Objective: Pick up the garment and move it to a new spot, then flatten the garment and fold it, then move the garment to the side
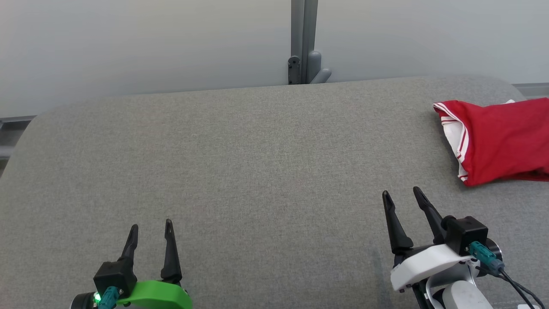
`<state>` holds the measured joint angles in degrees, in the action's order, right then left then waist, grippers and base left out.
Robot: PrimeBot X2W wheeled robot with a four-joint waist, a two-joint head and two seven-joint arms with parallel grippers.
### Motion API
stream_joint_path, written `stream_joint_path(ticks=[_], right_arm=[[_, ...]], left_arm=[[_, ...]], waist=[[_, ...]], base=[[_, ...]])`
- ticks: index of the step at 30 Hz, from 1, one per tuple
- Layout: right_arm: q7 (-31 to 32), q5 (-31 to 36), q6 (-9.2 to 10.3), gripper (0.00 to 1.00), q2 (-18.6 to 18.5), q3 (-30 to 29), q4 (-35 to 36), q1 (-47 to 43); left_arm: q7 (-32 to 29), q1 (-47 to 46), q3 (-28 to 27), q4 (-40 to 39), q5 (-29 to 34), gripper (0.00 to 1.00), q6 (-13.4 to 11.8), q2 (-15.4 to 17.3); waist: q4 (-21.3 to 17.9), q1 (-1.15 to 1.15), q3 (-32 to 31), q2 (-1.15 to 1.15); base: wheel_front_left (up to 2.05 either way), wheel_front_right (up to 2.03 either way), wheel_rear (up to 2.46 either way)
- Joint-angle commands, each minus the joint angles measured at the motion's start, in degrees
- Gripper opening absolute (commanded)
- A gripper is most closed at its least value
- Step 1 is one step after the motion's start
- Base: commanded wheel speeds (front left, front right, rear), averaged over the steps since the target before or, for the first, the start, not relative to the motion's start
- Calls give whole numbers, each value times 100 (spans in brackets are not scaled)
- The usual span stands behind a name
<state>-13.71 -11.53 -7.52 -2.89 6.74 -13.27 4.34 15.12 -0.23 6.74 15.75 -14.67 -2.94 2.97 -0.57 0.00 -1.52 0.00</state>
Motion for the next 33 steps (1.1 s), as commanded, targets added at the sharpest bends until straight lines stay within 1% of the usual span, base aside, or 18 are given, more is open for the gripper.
stream_joint_path(ticks=[1,9,10,14,23,33], right_arm=[[0,-47,7,100,-3,5,-4,-40],[27,-62,7,100,-3,27,5,-47],[25,-11,-1,0,0,22,0,-1],[37,-102,-2,0,7,19,-128,-84],[250,-1137,-1,0,-31,-107,-183,25],[464,-2138,-1,0,-60,-237,-246,137]], left_arm=[[0,40,-19,-9,-16,100,15,6],[0,29,-19,34,-15,100,-12,3],[1,0,-8,33,-1,0,-1,0],[-36,24,-27,209,-81,0,8,-8],[-316,-141,-213,239,-1024,0,138,-7],[-568,-283,-370,242,-1958,0,265,-6]], waist=[[2,0,1,0],[13,0,10,0],[13,0,11,0],[15,0,13,0],[18,0,25,0],[21,0,38,0]], base=[[0,0,0],[0,0,0],[0,0,0],[0,0,0],[0,0,0],[0,0,0]])
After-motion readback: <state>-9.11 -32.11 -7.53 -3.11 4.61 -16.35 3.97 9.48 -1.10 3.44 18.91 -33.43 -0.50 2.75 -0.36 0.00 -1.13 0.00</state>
